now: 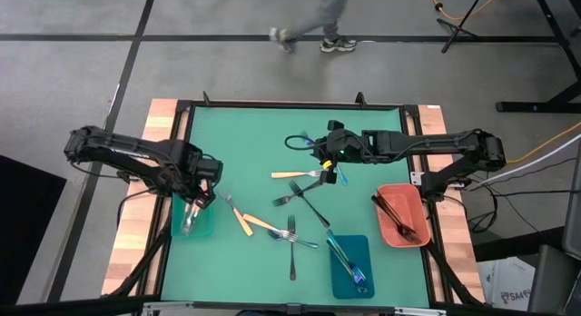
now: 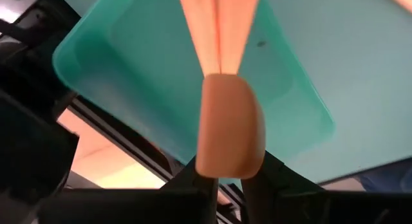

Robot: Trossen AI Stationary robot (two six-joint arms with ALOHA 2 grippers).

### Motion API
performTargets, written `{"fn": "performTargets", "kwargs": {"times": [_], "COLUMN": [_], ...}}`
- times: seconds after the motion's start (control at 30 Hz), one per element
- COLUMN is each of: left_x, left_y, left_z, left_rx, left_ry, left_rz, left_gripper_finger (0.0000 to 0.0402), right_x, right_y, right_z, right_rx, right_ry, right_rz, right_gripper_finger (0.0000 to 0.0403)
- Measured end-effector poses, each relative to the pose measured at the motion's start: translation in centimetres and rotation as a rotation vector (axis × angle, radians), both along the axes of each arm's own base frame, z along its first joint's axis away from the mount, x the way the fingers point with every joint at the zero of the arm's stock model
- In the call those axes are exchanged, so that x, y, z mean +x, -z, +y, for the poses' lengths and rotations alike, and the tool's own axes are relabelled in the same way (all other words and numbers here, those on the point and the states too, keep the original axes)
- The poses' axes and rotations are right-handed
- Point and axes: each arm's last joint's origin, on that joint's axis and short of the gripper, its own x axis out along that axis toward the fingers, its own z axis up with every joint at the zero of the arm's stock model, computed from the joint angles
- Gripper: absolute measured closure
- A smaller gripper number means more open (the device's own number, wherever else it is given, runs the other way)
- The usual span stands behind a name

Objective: Sort silverware by color (type)
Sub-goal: Put the yellow fork into the green bin, then put the blue fork into the blue bin

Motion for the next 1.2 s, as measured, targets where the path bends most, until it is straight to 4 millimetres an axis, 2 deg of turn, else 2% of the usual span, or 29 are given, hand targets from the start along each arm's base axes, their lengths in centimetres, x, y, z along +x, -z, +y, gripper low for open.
{"fn": "performTargets", "kwargs": {"times": [0.27, 0.47, 0.83, 1.2], "left_x": [-0.4, -0.2, -0.2, -0.2], "left_y": [2.9, 2.8, 2.8, 2.8], "left_z": [0.0, 0.1, 0.1, 0.2], "left_rx": [-0.006, 0.015, 0.04, 0.058], "left_ry": [-0.006, -0.021, -0.019, -0.018], "left_rz": [0.019, 0.006, 0.002, 0.001], "left_gripper_finger": [0.0363, 0.036, 0.0323, 0.0319], "right_x": [0.0, 0.0, 0.0, 0.0], "right_y": [0.0, 0.0, 0.0, 0.0], "right_z": [0.0, 0.0, 0.0, 0.0], "right_rx": [0.0, 0.0, 0.0, 0.0], "right_ry": [0.0, 0.0, 0.0, 0.0], "right_rz": [-0.001, -0.001, -0.001, 0.007], "right_gripper_finger": [0.0331, 0.0331, 0.0331, 0.0331]}}
